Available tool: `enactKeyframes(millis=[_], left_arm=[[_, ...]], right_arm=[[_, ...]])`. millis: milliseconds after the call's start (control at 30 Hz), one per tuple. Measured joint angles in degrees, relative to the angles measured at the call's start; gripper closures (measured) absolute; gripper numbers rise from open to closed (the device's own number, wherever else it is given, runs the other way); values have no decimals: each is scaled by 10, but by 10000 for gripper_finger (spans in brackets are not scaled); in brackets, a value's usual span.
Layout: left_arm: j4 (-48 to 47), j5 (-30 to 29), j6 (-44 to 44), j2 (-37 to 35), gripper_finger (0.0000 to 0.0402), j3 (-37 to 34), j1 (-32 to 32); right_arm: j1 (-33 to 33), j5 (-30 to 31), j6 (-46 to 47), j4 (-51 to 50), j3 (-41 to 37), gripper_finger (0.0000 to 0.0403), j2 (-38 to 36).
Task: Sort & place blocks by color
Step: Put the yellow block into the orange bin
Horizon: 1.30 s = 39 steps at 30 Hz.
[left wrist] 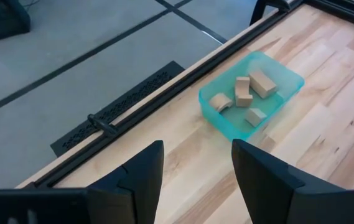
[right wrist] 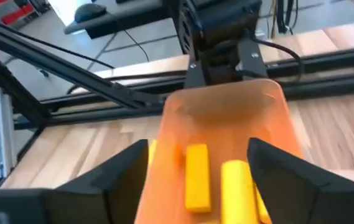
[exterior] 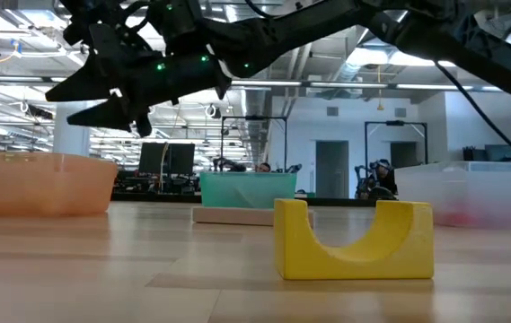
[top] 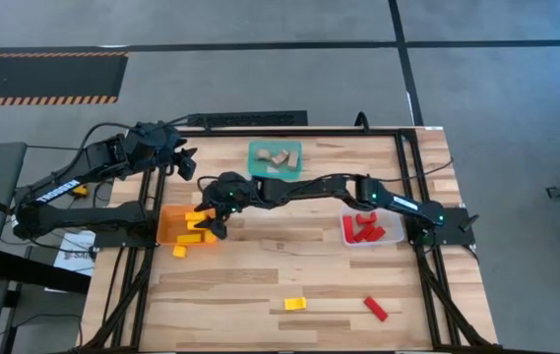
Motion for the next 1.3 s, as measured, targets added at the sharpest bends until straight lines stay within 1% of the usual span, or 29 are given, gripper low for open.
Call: enactKeyframes(millis=[100,167,233,333,400,533,633,767,867,967,1067,1133,1200,1300], left_arm=[[0,0,0,0,223,0,0],[0,0,0,0,223,0,0],[0,0,0,0,223,0,0],[0,19,0,0,223,0,0],[0,55,0,0,223,0,0],[-7,163,2,0,223,0,-3],[-31,226,8,1,223,0,-21],[-86,281,3,1,223,0,-66],[-116,318,-35,8,223,-3,-127],[-120,339,-125,11,223,-34,-210],[-98,362,-260,16,223,-79,-301],[-80,364,-368,24,223,-103,-352],[-72,346,-481,31,223,-122,-399],[-66,315,-685,48,223,-138,-466]], right_arm=[[-6,0,0,-22,1,87,0],[-11,-5,-1,-62,0,73,-7],[-17,-20,-6,-97,0,64,-20],[-28,-48,-23,-170,0,58,-55],[-34,-58,-55,-241,1,57,-84],[-43,-58,-157,-427,1,63,-143],[-46,-59,-226,-562,1,67,-188],[-55,-60,-283,-719,1,70,-229],[-63,-59,-297,-792,1,69,-253],[-72,-59,-296,-838,1,70,-270],[-81,-58,-296,-857,0,72,-277],[-84,-58,-297,-857,0,72,-280],[-89,-58,-297,-858,0,71,-281],[-92,-58,-307,-854,-2,72,-281]])
